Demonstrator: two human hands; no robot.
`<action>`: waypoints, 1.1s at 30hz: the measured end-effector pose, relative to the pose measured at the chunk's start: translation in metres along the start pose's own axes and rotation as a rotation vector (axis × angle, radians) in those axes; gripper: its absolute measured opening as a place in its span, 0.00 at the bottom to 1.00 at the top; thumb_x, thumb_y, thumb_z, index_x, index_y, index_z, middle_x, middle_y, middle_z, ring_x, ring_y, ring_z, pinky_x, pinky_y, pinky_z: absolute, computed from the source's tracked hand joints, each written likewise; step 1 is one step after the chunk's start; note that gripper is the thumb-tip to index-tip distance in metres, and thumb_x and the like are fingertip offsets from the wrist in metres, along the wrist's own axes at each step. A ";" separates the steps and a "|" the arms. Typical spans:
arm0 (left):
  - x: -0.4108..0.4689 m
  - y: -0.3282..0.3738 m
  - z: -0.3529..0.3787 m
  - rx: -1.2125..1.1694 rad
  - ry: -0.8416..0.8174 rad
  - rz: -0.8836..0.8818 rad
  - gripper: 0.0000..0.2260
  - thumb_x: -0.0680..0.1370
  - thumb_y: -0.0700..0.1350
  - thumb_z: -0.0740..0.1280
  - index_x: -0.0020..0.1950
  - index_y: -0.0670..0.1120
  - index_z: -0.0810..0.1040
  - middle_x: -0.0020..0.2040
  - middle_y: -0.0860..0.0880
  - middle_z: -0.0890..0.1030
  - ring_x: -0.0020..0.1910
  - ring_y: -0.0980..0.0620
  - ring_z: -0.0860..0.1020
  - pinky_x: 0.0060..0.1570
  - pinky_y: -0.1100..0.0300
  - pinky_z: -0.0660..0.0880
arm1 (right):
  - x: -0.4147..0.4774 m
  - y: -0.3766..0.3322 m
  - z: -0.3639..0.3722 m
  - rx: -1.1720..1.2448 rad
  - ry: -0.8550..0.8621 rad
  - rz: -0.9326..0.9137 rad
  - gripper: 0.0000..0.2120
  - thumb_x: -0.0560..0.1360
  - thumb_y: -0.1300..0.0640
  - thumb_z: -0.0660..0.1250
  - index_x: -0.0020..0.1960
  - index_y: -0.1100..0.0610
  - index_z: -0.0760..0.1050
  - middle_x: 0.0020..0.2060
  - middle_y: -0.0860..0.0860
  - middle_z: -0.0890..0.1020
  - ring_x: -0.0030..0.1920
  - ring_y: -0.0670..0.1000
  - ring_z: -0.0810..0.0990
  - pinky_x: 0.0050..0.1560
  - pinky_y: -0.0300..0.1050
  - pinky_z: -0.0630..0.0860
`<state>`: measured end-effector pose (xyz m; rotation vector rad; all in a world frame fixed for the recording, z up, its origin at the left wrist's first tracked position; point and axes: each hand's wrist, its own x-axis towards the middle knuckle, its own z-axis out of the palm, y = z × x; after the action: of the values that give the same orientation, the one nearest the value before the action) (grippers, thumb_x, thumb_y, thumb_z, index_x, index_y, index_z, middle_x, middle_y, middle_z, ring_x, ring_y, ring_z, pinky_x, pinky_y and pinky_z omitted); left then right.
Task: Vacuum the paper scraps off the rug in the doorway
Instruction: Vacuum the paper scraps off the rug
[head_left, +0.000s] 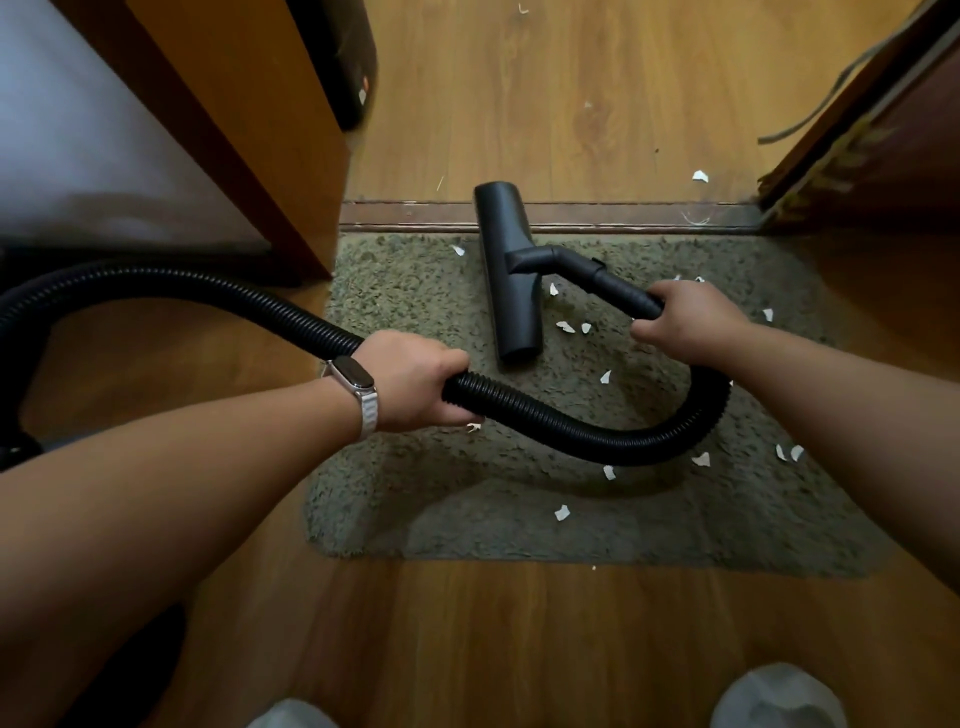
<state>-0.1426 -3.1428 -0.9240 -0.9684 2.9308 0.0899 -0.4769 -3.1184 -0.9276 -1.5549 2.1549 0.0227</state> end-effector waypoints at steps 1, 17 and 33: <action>0.000 0.000 0.000 0.007 -0.013 -0.011 0.24 0.70 0.74 0.54 0.40 0.54 0.69 0.35 0.55 0.76 0.34 0.51 0.77 0.32 0.59 0.74 | 0.004 0.000 0.000 0.013 -0.001 0.008 0.08 0.73 0.49 0.69 0.49 0.51 0.76 0.36 0.51 0.78 0.37 0.53 0.77 0.35 0.44 0.70; -0.034 -0.024 -0.012 0.014 -0.084 -0.100 0.22 0.72 0.73 0.59 0.39 0.55 0.68 0.34 0.56 0.74 0.32 0.54 0.75 0.29 0.62 0.67 | 0.037 -0.065 0.011 0.020 -0.083 -0.078 0.08 0.74 0.50 0.68 0.51 0.52 0.76 0.36 0.50 0.77 0.34 0.49 0.76 0.33 0.42 0.70; -0.026 -0.021 -0.014 0.021 -0.123 -0.155 0.24 0.71 0.75 0.57 0.44 0.54 0.73 0.34 0.56 0.74 0.33 0.55 0.75 0.28 0.61 0.67 | 0.041 -0.024 -0.003 0.104 -0.035 0.121 0.13 0.71 0.46 0.72 0.49 0.53 0.79 0.35 0.52 0.81 0.34 0.53 0.81 0.35 0.44 0.76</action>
<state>-0.1098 -3.1447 -0.9091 -1.1394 2.7305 0.1074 -0.4661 -3.1646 -0.9344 -1.3561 2.1837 -0.0222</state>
